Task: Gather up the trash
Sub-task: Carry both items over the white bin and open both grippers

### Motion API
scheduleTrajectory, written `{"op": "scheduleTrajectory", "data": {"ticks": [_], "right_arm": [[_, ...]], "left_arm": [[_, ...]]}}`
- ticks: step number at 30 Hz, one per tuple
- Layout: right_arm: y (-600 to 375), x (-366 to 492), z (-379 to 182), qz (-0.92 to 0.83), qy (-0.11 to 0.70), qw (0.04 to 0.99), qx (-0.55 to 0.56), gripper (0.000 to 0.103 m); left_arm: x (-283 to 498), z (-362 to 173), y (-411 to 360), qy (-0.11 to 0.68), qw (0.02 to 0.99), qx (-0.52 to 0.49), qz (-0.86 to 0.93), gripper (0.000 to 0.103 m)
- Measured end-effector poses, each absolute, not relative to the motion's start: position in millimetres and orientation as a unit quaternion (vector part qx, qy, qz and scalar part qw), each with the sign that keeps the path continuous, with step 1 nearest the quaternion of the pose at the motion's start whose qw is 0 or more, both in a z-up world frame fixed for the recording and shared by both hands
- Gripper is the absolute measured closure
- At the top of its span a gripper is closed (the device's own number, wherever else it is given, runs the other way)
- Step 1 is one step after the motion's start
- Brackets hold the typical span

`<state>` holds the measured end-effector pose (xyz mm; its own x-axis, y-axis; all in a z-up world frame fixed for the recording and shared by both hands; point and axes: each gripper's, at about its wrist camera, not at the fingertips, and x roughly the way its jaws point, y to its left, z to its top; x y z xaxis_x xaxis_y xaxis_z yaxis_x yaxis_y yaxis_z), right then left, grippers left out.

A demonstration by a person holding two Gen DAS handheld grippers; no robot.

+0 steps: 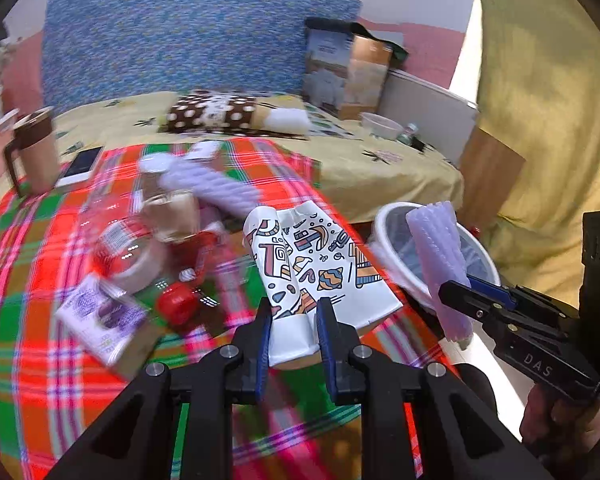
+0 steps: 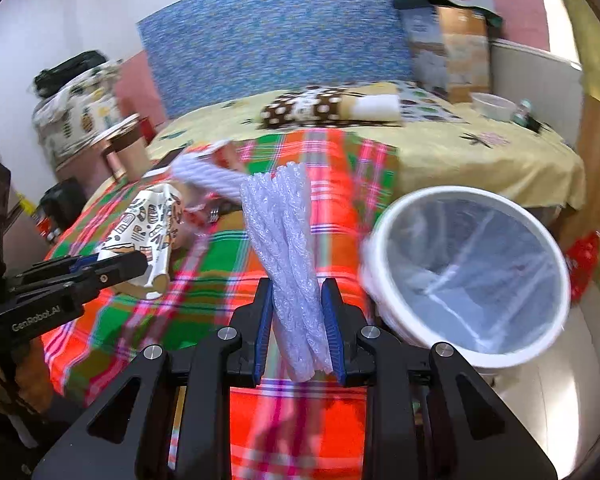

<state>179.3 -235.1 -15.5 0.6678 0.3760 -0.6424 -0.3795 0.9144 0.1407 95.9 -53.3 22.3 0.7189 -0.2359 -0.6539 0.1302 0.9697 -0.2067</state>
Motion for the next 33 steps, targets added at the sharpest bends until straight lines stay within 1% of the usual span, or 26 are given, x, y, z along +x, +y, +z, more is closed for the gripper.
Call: {"op": "scheduleTrajectory", "data": {"ticks": [9,18,25,31,33], "right_arm": [[-286,191,-23,0.132,0.361,0.923,0.025,0.076],[-315,199,-32,0.095,0.379,0.92,0.036,0.076],[-331,207,-38,0.083,0.391,0.916,0.045,0.076],[-337,215,-39,0.079,0.398,0.913,0.048,0.076],[-338,214,-40,0.078,0.4,0.912,0.049,0.073]], "left_arm": [[134,21,-117,0.368,0.914,-0.046,-0.163,0.081],[177,10,-175,0.385,0.896,-0.028,-0.219,0.081],[200,-2,-199,0.399,0.885,-0.023,-0.238,0.081],[206,-6,-208,0.407,0.881,-0.027,-0.241,0.081],[208,-7,-209,0.411,0.878,-0.028,-0.244,0.079]]}}
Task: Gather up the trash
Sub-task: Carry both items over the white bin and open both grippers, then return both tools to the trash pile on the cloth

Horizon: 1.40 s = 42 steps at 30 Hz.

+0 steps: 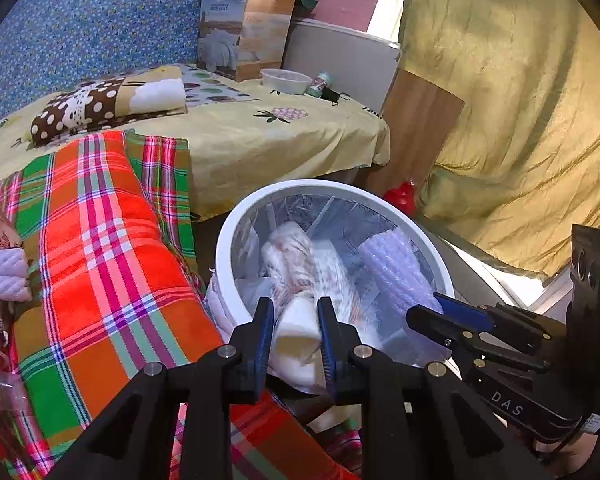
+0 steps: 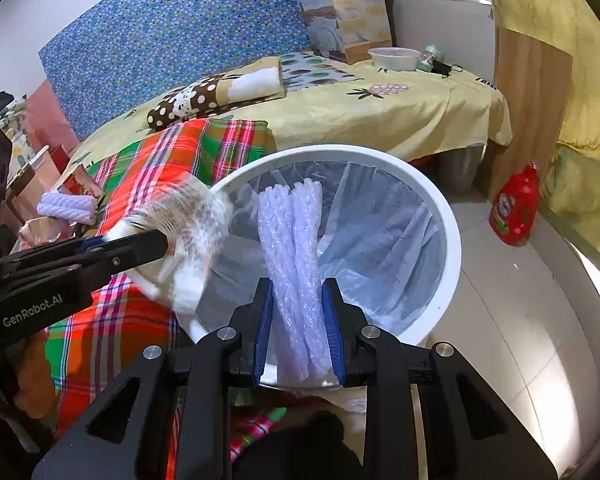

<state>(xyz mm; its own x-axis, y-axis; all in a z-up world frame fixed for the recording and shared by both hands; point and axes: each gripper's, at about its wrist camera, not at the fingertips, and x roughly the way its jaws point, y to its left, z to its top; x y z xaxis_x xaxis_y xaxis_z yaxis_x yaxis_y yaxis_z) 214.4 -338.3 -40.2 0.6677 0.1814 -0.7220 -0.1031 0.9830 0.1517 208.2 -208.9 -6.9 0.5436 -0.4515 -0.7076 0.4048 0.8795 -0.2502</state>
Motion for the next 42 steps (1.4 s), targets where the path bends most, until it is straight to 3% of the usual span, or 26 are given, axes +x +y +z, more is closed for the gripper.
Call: {"op": "scheduleTrajectory", "data": {"ticks": [2,8,42], "right_arm": [[-340,215,-40,0.077,0.401,0.911,0.05,0.069],[-345,212,-37,0.07,0.395,0.914,0.058,0.057],[-247,164,-7,0.218,0.337,0.916,0.028,0.057]], "left_arm": [[208,-7,-210,0.41,0.877,-0.03,-0.247,0.071],[202,-1,-205,0.401,0.881,-0.037,-0.246,0.07],[93,27,-62,0.348,0.925,-0.109,-0.11,0.07]]}}
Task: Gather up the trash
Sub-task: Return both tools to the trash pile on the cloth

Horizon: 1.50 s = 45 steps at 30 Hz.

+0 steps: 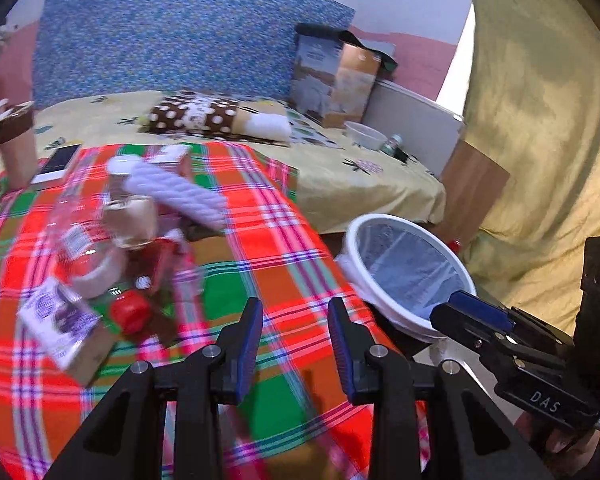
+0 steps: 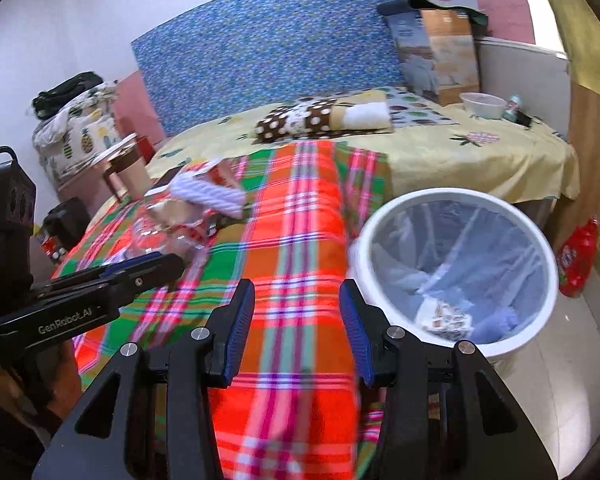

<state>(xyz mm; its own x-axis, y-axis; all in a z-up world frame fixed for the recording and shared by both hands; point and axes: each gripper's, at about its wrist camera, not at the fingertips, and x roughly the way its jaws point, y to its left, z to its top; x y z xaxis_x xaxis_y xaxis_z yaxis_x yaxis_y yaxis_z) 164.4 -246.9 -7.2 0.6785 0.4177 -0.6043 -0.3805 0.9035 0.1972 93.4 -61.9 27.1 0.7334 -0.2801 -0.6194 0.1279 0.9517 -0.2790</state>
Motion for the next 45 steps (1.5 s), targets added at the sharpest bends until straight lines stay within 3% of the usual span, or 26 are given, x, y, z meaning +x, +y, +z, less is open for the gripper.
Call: {"op": "scheduleTrajectory", "data": {"ticks": [15,19,34,42,45], "right_arm": [[-197,153,-8,0.292,0.343,0.893,0.008,0.057],[-190,154,-7,0.299,0.342,0.891,0.001,0.057],[-180,162,-13,0.305,0.361,0.881,-0.005,0.057],[-165,169,-14,0.318,0.365,0.875,-0.018,0.057],[-158,174,-13,0.326,0.363,0.872,-0.031,0.057]], "left_arm": [[58,13,20,0.356,0.923,-0.149,0.001,0.069],[59,8,39,0.355,0.921,-0.158,0.032,0.053],[77,-31,79,0.402,0.895,-0.159,0.113,0.052],[58,-18,111,0.377,0.896,-0.191,0.137,0.052],[69,-11,102,0.368,0.904,-0.188,0.111,0.048]]}}
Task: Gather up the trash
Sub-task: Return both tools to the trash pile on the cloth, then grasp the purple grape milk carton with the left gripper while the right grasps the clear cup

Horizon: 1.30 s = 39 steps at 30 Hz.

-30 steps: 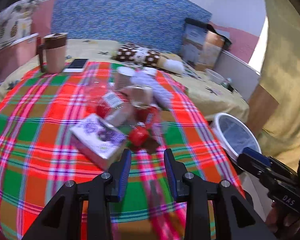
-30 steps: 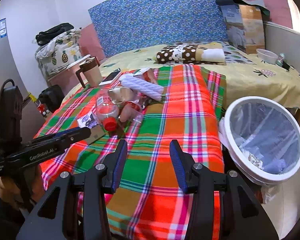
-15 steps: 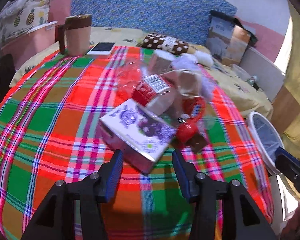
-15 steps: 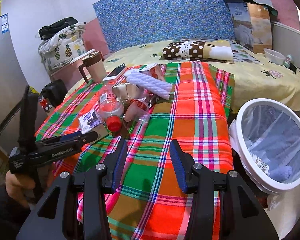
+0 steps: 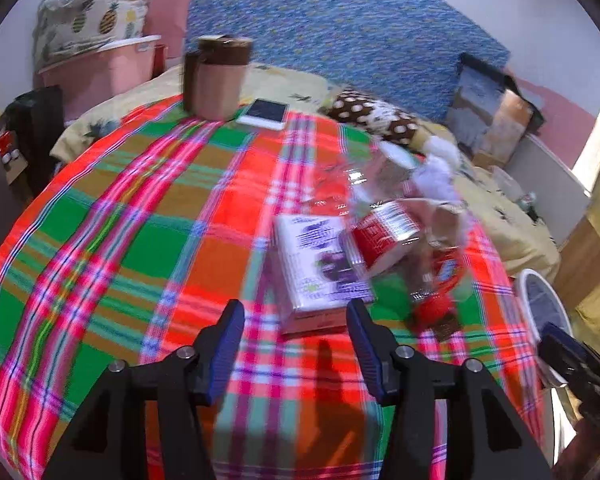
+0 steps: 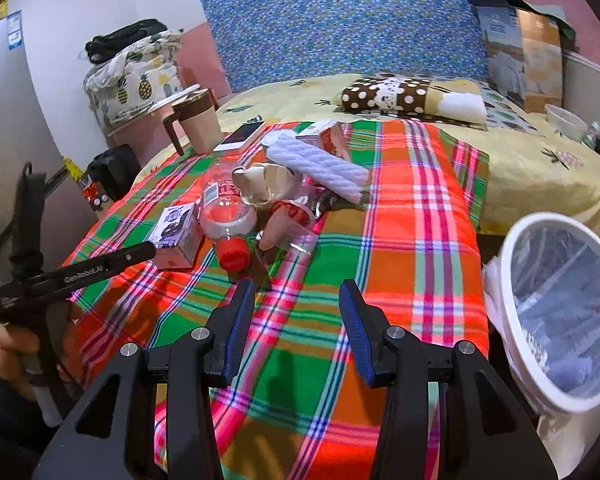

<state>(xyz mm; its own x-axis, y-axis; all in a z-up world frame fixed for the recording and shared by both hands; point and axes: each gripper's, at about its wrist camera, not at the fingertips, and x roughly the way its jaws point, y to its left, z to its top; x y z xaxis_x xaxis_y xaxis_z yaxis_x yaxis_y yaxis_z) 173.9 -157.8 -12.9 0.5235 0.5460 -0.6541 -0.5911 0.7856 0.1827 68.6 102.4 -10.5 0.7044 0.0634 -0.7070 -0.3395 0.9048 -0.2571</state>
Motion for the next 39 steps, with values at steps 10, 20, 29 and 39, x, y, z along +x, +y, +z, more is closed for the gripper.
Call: {"op": "scheduleTrajectory", "data": {"ticks": [10,20,29,39], "right_arm": [[-135,200,-19,0.332,0.37,0.863,-0.091,0.057],[-108,225,-40,0.364,0.384,0.832,-0.166,0.057],[-100,227,-40,0.402,0.373,0.812,-0.199,0.057],[-94,228,-40,0.413,0.386,0.805,-0.179,0.057]], "left_arm": [[110,-26,99,0.396,0.894,-0.171,0.119,0.045],[96,-30,123,0.396,0.891,-0.178,0.134,0.045],[105,-32,123,0.4,0.895,-0.167,0.11,0.045],[113,-31,127,0.404,0.898,-0.15,0.091,0.045]]}}
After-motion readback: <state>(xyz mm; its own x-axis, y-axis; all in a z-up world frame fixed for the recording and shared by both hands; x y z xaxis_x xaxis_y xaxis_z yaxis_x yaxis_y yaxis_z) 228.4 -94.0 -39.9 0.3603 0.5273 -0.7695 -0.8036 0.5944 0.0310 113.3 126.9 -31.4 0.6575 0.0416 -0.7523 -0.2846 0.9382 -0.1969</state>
